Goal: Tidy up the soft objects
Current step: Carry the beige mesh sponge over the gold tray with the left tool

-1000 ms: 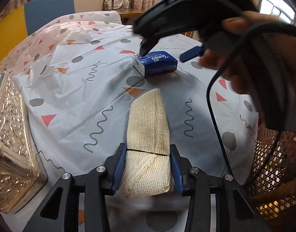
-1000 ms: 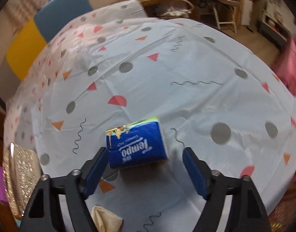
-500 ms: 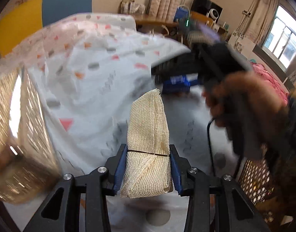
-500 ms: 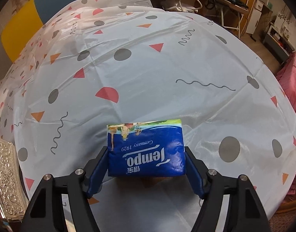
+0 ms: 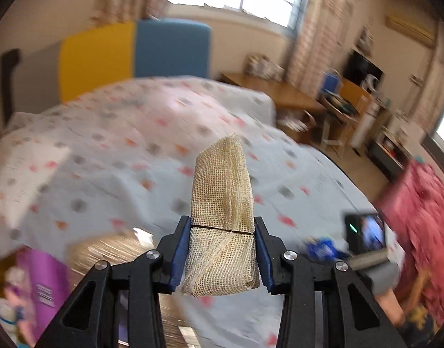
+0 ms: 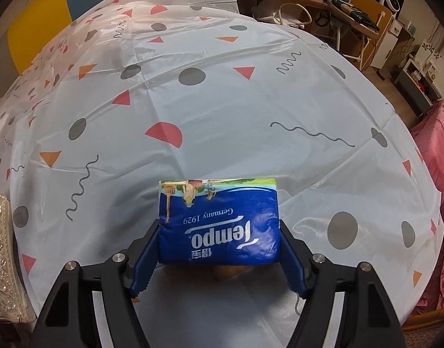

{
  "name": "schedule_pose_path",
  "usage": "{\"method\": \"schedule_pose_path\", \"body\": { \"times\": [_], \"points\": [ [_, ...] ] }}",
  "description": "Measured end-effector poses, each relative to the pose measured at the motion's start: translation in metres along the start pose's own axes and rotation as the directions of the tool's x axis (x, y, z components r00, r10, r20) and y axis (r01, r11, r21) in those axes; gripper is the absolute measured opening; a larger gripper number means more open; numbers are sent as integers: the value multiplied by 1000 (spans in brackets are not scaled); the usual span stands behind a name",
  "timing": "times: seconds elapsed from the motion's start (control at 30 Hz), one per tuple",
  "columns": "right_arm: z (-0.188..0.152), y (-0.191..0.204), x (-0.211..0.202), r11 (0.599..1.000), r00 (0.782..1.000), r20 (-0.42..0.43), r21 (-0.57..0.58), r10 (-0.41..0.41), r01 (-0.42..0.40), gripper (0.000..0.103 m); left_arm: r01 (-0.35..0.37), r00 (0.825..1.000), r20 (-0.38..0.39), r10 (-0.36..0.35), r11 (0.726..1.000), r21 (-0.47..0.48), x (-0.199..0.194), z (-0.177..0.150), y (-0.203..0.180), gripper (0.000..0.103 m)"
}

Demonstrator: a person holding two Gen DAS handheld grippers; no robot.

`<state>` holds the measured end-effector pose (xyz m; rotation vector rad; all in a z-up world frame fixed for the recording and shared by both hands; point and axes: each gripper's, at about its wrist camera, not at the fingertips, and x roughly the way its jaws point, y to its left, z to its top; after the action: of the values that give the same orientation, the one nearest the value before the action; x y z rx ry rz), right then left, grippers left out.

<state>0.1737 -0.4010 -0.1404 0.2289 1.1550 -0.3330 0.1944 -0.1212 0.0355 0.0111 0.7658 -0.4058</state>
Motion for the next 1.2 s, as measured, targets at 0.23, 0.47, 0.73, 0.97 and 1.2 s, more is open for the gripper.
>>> {"method": "schedule_pose_path", "body": {
  "times": [0.23,0.47,0.73,0.97,1.2],
  "points": [
    [-5,-6,-4,1000,1000,6,0,2,-2,75,-166,982,64,177,975,-149,-35,7,101,42],
    [-5,-4,-3,1000,1000,15,-11,-12,12,75,-288,951,38,307,925,-248,-63,-21,178,42],
    [-4,0,-1,999,1000,16,-30,-25,25,75,-389,909,29,416,872,-298,-98,-69,219,43],
    [-4,1,-1,999,1000,17,-34,-26,27,75,-442,875,43,483,831,-338,-131,-119,231,43],
    [-7,1,-2,999,999,31,-43,-28,30,75,-465,858,46,512,810,-356,-157,-154,232,43]
  ]
}}
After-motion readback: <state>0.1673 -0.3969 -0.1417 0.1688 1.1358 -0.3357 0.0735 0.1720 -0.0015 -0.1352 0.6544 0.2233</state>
